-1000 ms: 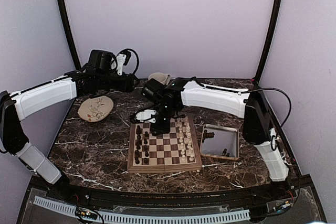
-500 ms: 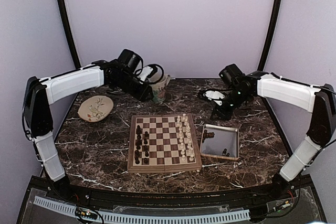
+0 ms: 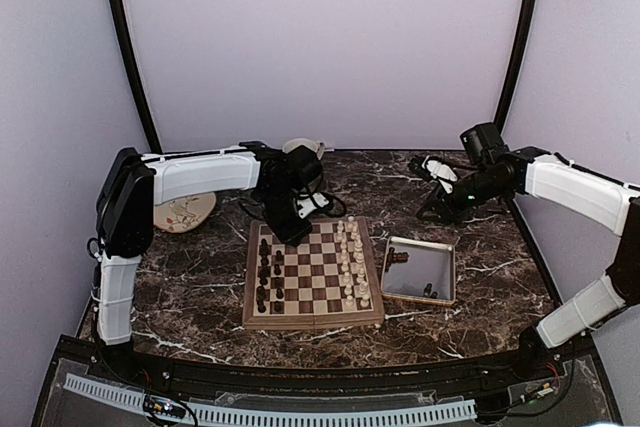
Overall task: Set up the chess pieces on the board
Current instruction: Adjust the pawn at e7.
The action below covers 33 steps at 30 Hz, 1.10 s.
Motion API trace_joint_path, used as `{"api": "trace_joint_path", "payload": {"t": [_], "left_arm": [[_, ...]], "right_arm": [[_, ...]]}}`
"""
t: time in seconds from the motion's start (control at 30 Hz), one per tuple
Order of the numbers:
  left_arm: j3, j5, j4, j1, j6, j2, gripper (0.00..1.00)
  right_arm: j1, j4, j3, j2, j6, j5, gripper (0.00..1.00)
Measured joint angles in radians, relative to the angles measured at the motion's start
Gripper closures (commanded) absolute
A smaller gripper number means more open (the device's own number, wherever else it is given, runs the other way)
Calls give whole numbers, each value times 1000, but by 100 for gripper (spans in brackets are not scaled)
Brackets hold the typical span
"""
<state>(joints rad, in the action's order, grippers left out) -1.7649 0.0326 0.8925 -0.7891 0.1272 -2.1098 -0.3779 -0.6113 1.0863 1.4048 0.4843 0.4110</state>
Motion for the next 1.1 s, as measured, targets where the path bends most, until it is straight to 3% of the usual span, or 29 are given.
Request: {"api": "trace_joint_path", "payload": {"t": [0.4,1.0,1.1], "left_arm": [[-41,-70,135,-8,9,-53,100],[-57,-78,147,-19,7,-58,100],[-97,-87,142,-19,0,-66,96]], "right_arm": [[0,14,-24,0,4,20,70],[0,14,-24,2,4,16,70],[0,14,-24,2,4,-1,67]]}}
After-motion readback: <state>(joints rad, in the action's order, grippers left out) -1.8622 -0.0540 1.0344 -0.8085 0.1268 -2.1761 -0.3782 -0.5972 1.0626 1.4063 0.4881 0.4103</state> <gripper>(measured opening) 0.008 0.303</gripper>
